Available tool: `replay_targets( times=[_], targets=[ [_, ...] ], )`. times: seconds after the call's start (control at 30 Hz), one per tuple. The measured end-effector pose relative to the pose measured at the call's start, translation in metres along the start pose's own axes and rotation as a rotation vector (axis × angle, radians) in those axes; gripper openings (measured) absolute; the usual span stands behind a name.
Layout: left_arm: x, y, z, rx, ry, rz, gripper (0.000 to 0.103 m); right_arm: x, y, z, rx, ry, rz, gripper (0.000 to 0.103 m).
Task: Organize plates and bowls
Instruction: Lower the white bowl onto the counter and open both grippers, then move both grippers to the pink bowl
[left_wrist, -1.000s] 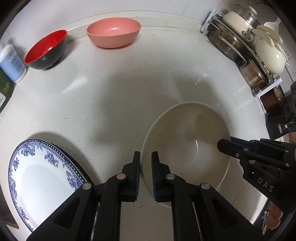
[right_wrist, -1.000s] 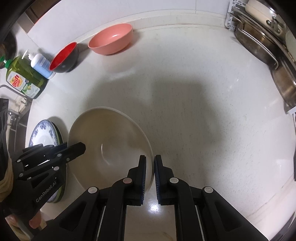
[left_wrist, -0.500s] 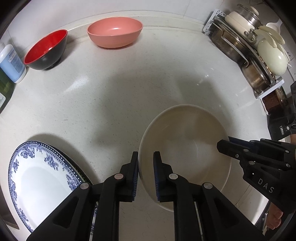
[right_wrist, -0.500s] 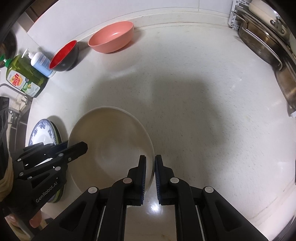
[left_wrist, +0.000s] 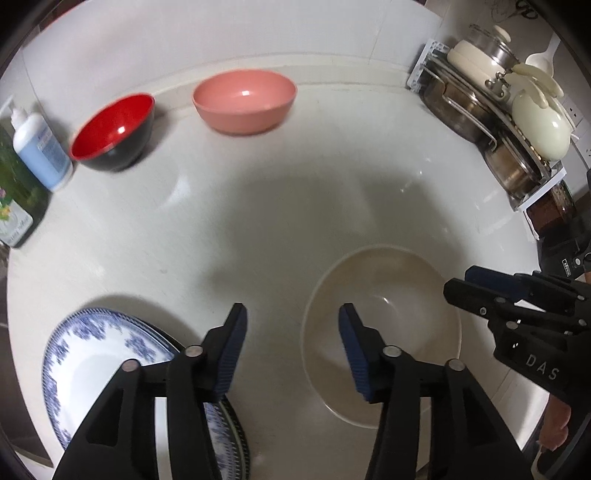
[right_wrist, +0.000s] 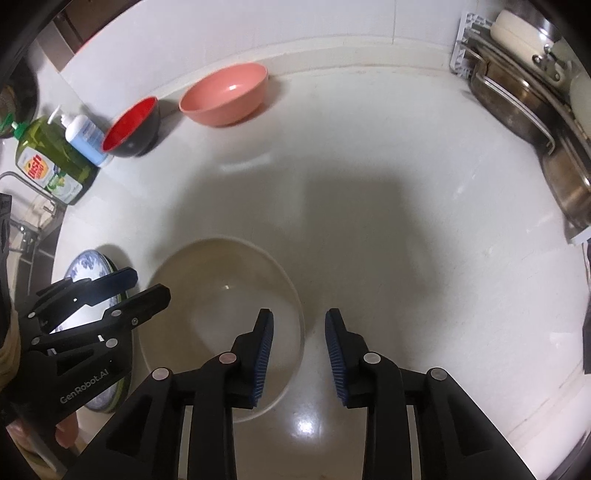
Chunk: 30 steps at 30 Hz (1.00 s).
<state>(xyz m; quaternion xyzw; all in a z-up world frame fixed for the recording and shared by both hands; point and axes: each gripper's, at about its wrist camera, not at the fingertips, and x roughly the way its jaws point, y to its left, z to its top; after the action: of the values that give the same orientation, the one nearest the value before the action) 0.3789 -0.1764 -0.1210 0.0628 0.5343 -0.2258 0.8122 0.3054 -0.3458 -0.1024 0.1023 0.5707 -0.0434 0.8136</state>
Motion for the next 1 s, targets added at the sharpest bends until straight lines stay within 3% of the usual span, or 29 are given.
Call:
replay_targets(
  times=[0.43, 1.0],
  targets=[
    [-0.033, 0.027, 0.05, 0.07, -0.138, 0.119, 0.065, -0.023, 0.021, 0.043, -0.024, -0.132, -0.01, 0.03],
    [-0.022, 0.071, 0.137, 0.14, -0.18, 0.166, 0.065, -0.013, 0.039, 0.134, -0.049, -0.202, -0.01, 0.03]
  ],
)
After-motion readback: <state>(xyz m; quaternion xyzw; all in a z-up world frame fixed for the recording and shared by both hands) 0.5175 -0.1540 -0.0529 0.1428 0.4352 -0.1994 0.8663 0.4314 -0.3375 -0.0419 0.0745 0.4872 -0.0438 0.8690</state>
